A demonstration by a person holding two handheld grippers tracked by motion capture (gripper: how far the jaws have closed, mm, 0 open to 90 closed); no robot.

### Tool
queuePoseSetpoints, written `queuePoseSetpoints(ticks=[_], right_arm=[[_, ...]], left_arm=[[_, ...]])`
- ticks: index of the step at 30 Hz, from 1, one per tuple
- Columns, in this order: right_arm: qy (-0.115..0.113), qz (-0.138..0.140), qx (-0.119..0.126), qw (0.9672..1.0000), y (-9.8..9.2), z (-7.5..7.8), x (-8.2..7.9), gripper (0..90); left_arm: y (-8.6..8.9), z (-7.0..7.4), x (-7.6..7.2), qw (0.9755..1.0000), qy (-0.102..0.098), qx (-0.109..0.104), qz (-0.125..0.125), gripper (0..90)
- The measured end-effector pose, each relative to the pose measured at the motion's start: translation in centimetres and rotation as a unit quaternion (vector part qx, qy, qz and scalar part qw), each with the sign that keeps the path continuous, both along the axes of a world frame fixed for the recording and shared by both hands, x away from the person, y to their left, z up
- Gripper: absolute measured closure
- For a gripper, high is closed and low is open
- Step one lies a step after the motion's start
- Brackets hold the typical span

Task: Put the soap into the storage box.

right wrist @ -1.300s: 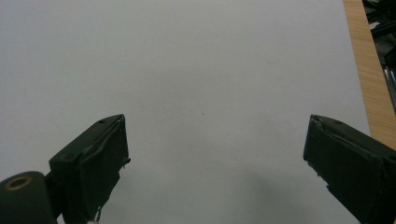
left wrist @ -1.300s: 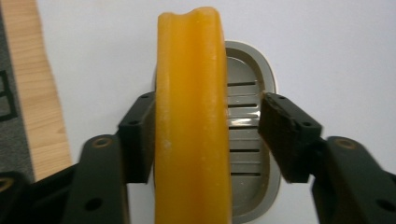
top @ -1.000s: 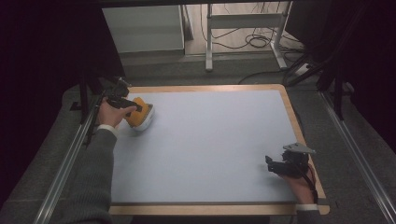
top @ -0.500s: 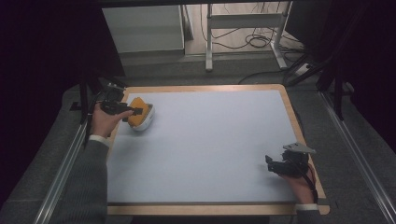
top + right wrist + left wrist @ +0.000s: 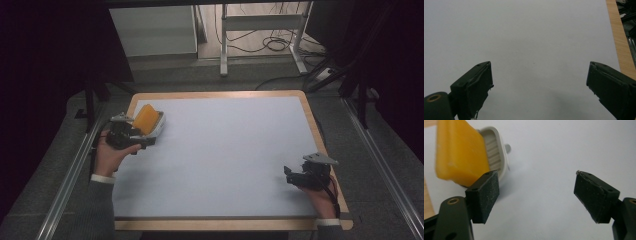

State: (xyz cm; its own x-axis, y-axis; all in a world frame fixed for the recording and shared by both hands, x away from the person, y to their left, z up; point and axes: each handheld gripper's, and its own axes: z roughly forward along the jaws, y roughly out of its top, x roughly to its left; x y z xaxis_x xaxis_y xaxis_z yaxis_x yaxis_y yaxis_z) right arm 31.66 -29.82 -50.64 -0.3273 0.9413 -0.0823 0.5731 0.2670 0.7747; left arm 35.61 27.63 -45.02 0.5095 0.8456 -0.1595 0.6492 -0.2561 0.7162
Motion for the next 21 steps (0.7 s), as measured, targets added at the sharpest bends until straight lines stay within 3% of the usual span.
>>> queuePoseSetpoints(ticks=[3,10,12,21], right_arm=[[-0.001,0.000,-0.001,1.0000,0.0,0.1,0.0,6.6],[0.000,-0.001,-0.001,1.0000,0.1,0.0,0.0,6.6],[0.000,-0.001,-0.001,1.0000,0.1,0.0,0.0,6.6],[-0.016,0.001,-0.002,0.9999,0.2,0.2,-0.2,6.7]], left_arm=[[-0.5,-1.0,-1.1,0.9999,0.005,-0.004,-0.010,20.4],[-1.1,-3.2,-2.8,0.9997,0.016,0.018,-0.011,20.5],[-1.1,-3.6,-3.0,0.9997,0.018,0.012,-0.008,20.5],[-0.9,-3.9,-3.3,0.9998,0.017,0.003,-0.007,20.6]])
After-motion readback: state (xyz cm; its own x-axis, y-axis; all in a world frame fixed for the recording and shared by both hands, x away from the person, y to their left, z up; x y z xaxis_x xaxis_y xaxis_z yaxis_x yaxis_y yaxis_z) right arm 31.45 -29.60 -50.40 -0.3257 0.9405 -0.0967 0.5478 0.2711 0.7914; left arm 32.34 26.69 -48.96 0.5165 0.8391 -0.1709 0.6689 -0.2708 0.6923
